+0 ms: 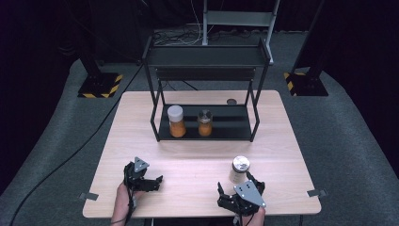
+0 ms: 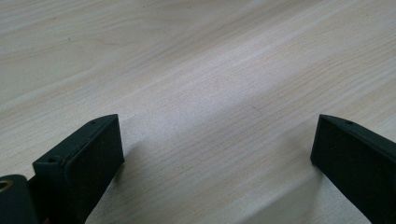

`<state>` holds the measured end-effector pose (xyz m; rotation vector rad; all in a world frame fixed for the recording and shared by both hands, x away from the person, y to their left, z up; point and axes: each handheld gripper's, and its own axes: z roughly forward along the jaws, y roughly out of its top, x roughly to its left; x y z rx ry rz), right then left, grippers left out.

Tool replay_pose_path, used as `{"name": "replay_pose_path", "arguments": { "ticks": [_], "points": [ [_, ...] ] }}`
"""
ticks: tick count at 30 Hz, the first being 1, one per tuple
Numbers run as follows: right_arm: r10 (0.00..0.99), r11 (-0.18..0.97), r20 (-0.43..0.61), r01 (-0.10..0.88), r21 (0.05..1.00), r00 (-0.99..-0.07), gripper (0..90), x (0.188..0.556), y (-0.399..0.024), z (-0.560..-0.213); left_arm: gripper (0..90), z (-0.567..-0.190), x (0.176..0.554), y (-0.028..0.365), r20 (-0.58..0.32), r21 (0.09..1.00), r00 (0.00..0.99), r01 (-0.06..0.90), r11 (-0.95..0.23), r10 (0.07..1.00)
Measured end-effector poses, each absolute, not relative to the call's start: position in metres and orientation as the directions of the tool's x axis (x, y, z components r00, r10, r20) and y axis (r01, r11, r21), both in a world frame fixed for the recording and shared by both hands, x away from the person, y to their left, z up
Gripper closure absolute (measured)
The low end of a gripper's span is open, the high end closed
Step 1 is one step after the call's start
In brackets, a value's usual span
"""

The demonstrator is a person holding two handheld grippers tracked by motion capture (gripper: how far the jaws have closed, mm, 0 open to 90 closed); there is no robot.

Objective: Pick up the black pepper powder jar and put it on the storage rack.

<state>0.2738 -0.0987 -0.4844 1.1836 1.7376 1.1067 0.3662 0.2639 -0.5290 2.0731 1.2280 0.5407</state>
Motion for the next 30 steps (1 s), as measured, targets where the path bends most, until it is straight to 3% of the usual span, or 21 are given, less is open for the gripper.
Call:
{"name": "replay_pose_path", "arguments": {
  "ticks": [13,30],
  "points": [
    [0.964,0.169,-0.066,0.405,0.899,-0.257,0.0,0.288,-0.113,-0.509,2.0,-0.529,0.367,0.264,0.008,0.715,0.472,0.613,-0.335,0.882],
    [0.967,0.149,-0.040,0.435,0.888,-0.250,0.0,0.309,-0.115,-0.525,2.1,-0.529,0.366,0.264,0.017,0.716,0.475,0.609,-0.342,0.880]
  ]
}}
